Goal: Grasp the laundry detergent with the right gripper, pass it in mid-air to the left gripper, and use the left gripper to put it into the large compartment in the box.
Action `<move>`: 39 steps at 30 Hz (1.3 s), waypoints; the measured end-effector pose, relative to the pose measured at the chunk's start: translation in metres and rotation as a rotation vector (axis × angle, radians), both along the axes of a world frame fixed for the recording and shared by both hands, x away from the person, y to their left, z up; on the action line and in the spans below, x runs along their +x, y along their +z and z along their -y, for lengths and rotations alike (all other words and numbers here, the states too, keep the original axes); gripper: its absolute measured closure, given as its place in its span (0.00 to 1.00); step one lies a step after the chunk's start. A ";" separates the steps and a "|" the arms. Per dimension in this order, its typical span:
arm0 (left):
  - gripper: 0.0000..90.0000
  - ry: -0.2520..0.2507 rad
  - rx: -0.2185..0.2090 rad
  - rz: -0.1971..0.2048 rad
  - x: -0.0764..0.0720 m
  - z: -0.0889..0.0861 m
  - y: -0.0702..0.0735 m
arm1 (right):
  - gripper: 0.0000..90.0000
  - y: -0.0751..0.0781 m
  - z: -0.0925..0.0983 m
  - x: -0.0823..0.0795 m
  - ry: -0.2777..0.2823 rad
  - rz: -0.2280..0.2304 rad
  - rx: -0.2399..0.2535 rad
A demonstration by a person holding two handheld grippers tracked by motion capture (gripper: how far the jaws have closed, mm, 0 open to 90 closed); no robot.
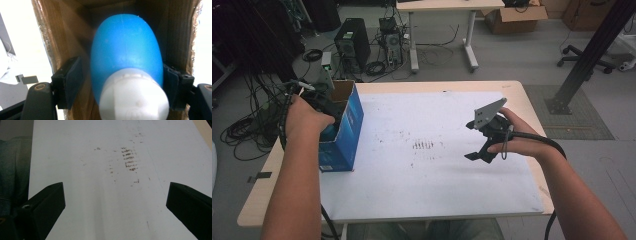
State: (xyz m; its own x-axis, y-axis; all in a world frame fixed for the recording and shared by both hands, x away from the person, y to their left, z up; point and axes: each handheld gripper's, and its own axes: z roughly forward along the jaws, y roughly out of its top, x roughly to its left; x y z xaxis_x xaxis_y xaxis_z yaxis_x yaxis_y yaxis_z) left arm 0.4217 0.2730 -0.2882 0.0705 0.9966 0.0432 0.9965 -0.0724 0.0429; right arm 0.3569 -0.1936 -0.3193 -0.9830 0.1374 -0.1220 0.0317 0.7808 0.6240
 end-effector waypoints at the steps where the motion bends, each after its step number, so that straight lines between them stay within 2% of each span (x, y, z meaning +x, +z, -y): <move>1: 0.28 -0.002 0.003 0.002 0.000 0.000 0.001 | 0.02 0.000 0.000 0.000 -0.001 -0.002 0.002; 8: 0.24 -0.005 0.019 0.017 -0.002 0.002 0.013 | 0.02 0.000 0.001 -0.001 0.000 0.002 0.005; 14: 0.22 -0.027 0.026 0.059 -0.006 0.005 0.033 | 0.02 0.001 0.002 -0.001 -0.003 0.006 0.010; 21: 0.14 -0.063 0.035 0.092 -0.012 0.014 0.060 | 0.02 0.005 0.004 -0.002 -0.009 0.013 0.009; 25: 0.07 -0.089 0.031 0.105 -0.015 0.020 0.069 | 0.02 0.008 0.004 -0.002 -0.008 0.016 0.008; 28: 0.02 -0.097 0.029 0.099 -0.016 0.026 0.075 | 0.02 0.011 0.004 -0.002 -0.008 0.019 0.006; 35: 0.00 -0.187 0.030 0.114 -0.016 0.045 0.091 | 0.02 0.017 0.006 0.000 -0.015 0.021 0.002; 39: 0.00 -0.303 0.018 0.124 -0.015 0.064 0.103 | 0.02 0.022 0.009 0.004 -0.022 0.022 -0.008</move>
State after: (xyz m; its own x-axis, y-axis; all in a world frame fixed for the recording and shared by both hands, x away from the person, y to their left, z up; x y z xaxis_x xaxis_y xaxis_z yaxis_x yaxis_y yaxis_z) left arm 0.4063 0.2087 -0.1849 0.3568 0.9301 0.0873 0.9168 -0.3665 0.1584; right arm 0.3610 -0.2024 -0.2975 -0.9768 0.1583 -0.1444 0.0359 0.7852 0.6182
